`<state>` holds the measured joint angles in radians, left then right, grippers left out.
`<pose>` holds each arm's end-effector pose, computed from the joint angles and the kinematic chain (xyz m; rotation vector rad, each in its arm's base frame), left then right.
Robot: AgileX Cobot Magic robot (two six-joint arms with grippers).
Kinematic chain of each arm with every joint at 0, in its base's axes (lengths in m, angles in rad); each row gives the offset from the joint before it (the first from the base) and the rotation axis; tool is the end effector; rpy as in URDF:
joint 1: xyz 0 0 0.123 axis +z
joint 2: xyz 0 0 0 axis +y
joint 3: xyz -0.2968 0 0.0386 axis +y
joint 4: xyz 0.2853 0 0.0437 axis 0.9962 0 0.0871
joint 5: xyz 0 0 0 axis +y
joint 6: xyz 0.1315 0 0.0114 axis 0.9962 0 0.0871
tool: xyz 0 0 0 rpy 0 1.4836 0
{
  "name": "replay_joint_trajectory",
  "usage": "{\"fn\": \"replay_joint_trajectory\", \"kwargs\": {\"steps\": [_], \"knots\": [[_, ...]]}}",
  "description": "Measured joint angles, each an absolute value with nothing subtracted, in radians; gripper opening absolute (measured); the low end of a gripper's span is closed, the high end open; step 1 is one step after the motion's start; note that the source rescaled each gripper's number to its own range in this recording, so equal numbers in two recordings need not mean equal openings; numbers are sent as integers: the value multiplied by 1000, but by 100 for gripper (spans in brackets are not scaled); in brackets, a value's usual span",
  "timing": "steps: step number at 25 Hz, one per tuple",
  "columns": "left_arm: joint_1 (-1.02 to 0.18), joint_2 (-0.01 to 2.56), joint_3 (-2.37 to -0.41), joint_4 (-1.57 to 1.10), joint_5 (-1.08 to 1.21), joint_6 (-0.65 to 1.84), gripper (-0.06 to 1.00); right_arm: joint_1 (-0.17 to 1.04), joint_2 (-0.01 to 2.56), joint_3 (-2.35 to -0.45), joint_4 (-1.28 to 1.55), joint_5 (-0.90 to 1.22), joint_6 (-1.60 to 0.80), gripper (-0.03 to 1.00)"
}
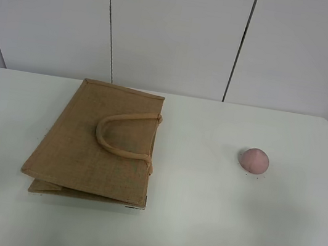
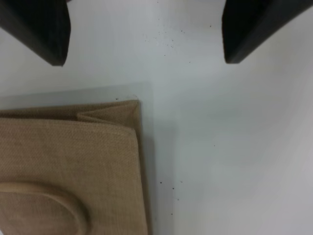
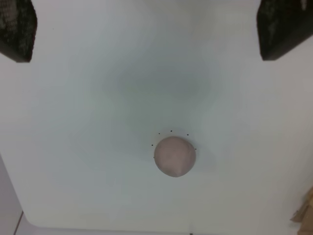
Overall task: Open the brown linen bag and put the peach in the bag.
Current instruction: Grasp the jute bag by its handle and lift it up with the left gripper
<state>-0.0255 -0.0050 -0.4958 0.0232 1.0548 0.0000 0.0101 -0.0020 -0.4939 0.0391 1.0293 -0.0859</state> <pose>0.0502 0.0014 0.2760 0.0250 2.0372 0.0117 0.0522 0.0050 0.2782 -0.0977 2.0140 -0.0016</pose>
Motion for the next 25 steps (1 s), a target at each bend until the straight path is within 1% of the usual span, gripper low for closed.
{"fn": "replay_joint_trajectory", "kwargs": {"steps": [11,14,16,20,25], "knots": [[-26,-5,-498,23,1055,0,95,10,-2,-494,39,1029,-86,100],[-26,30,-536,7,1066,0,96,10,-2,-494,39,1029,-86,100],[-26,109,-566,-6,1075,0,99,10,-2,-494,39,1029,-86,100],[-26,320,-639,-6,1054,0,100,10,-2,-494,39,1029,-86,100],[-26,679,-775,0,1010,0,100,10,-2,-494,39,1029,-86,100]]}}
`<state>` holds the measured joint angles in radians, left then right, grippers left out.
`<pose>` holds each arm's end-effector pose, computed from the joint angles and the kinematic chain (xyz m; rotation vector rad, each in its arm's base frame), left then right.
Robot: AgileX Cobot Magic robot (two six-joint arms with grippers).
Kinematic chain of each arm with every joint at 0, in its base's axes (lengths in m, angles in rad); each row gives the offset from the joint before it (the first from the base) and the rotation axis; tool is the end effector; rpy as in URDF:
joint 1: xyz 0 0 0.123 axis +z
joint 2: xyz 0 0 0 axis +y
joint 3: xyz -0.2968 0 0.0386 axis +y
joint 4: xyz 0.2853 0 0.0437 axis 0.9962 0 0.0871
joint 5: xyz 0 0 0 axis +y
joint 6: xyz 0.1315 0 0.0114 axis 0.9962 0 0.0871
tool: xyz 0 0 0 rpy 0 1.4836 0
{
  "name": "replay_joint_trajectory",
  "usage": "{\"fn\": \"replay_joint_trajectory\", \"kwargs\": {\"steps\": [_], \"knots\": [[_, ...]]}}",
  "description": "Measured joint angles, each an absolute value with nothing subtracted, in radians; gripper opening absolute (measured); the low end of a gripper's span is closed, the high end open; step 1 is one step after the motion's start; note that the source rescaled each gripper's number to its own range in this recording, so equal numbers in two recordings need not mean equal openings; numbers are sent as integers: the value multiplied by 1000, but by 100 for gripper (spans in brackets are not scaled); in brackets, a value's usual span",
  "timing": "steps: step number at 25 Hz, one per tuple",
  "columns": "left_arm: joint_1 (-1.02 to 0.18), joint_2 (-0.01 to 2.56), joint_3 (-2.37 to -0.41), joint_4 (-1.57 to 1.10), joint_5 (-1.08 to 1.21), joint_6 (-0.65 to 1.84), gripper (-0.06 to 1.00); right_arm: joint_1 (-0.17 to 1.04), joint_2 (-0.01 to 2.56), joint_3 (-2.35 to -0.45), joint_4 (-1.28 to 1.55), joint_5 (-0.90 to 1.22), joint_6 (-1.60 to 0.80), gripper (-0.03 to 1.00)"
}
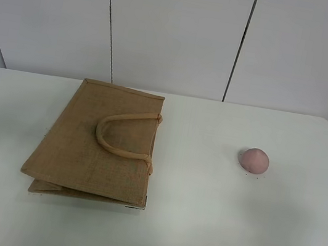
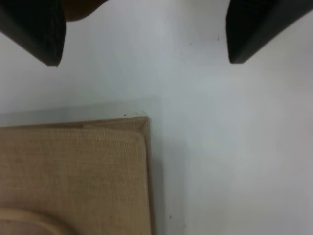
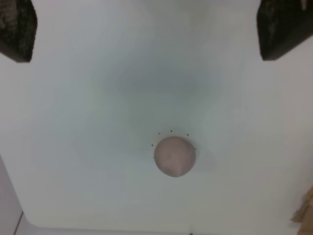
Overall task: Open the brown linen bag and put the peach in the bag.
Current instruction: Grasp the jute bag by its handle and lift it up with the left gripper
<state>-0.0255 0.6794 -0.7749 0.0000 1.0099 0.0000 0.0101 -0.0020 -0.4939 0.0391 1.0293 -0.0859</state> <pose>0.1624 -0.0041 0.3130 0.0306 2.3978 -0.0119 0.0522 0.0050 0.2782 -0.0977 2.0140 -0.0016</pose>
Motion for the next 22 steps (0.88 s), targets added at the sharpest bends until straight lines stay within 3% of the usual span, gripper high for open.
{"fn": "replay_joint_trajectory", "kwargs": {"steps": [12,22], "knots": [[-26,1493,-1243,0,915,0,100,10,-2,-494,39,1029,-86,100],[-81,1865,-1528,-53,962,-92,100,10,-2,-494,39,1029,-86,100]]}}
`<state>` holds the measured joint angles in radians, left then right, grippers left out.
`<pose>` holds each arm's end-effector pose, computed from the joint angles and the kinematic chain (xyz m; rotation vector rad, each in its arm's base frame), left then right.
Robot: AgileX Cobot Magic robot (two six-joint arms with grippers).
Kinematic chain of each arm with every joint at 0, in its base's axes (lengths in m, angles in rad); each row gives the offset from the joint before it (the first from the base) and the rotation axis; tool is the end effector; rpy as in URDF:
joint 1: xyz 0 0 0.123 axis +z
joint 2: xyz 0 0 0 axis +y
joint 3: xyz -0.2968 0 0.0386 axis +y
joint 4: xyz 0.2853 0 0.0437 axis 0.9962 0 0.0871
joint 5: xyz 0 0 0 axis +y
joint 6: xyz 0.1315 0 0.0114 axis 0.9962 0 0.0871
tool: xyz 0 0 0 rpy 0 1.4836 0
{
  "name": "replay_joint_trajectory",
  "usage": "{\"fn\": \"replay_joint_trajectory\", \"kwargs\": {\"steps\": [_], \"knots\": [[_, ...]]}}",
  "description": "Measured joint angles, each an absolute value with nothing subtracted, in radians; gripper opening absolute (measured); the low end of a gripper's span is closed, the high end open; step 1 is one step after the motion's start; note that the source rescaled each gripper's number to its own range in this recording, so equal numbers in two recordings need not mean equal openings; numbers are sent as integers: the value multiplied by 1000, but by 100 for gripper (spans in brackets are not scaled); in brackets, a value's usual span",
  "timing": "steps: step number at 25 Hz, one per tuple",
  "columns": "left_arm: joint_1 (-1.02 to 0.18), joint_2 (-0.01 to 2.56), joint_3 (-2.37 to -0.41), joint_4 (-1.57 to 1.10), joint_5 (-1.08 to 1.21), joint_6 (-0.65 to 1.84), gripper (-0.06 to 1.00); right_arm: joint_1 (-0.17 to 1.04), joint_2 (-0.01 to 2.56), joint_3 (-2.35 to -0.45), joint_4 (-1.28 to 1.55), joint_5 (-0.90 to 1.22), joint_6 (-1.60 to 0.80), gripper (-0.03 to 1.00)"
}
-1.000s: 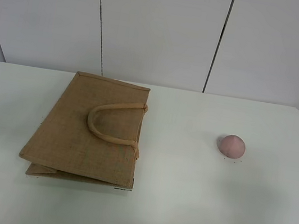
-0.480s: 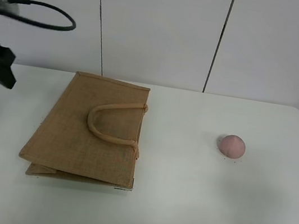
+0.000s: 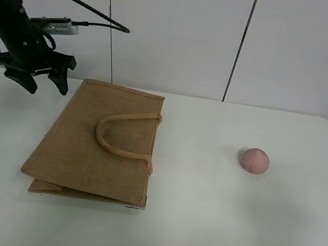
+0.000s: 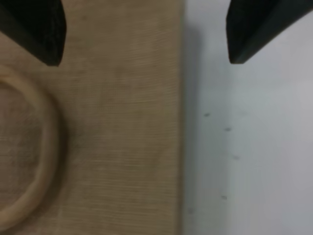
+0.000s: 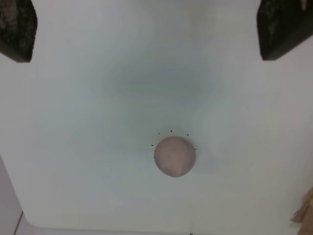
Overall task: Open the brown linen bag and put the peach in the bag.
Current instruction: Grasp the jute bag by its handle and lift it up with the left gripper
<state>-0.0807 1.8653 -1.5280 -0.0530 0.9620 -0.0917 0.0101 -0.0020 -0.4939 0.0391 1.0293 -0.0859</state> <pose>0.4511 -0.0422 0.2192 -0.0466 2.7860 -0.1115 0.0522 0.0050 0.2782 -0.0977 2.0140 -0.0016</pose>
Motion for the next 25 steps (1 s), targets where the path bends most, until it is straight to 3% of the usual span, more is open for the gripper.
{"fn": "replay_joint_trajectory", "kwargs": {"steps": [10,25], "knots": [[-294,2021,-1597,-66,888,-220,100,10,-2,-494,39,1029,-86,100],[-308,2207,-1623,-8,800,-260,99,10,-2,-494,39,1029,-86,100]]}}
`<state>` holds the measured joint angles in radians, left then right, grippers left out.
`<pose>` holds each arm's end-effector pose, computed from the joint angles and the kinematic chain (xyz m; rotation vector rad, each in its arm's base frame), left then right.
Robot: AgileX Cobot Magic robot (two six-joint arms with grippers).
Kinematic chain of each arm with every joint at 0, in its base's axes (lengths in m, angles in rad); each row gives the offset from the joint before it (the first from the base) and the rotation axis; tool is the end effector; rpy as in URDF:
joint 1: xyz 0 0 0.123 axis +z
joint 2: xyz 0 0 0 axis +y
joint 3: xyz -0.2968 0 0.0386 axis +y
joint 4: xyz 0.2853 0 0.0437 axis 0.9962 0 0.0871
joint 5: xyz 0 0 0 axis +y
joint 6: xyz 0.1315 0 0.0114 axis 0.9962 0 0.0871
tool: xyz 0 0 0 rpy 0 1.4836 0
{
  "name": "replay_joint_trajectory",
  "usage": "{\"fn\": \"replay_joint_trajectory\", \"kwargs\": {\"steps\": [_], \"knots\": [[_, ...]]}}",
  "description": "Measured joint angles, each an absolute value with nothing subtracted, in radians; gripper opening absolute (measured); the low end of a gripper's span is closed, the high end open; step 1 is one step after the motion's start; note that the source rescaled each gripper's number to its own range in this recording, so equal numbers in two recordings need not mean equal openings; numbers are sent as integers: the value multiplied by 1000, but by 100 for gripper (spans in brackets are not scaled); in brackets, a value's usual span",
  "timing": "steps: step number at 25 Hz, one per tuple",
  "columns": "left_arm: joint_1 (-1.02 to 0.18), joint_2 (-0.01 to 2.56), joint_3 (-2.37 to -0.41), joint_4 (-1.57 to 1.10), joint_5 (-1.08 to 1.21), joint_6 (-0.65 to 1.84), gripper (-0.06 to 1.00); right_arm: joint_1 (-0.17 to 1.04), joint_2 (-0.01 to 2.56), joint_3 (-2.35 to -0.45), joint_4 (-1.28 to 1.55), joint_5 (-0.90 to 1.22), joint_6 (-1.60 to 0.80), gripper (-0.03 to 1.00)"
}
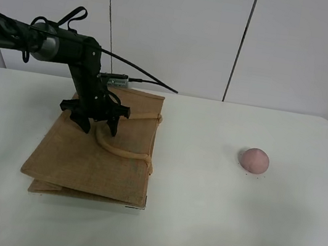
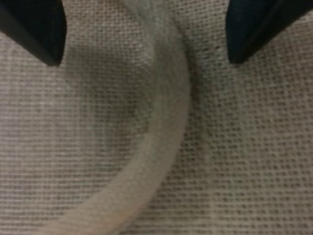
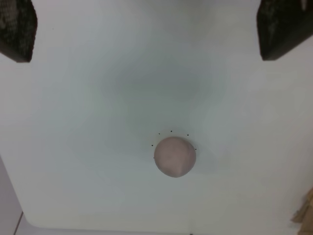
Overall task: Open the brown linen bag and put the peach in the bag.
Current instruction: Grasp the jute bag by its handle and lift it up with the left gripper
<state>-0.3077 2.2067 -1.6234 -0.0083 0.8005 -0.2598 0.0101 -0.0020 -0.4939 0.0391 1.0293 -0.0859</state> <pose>0.4812 -0.1537 0.0911 0.0618 2.8771 -0.1205 0.0522 0.0050 0.2782 -0.0977 2.0140 -0.0016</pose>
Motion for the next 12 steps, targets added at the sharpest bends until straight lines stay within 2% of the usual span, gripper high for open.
{"fn": "replay_joint_trajectory", "kwargs": {"steps": [12], "knots": [[-308,2272,-1624,0,765,-260,97,10,-2,-494,39,1029,-86,100]]}}
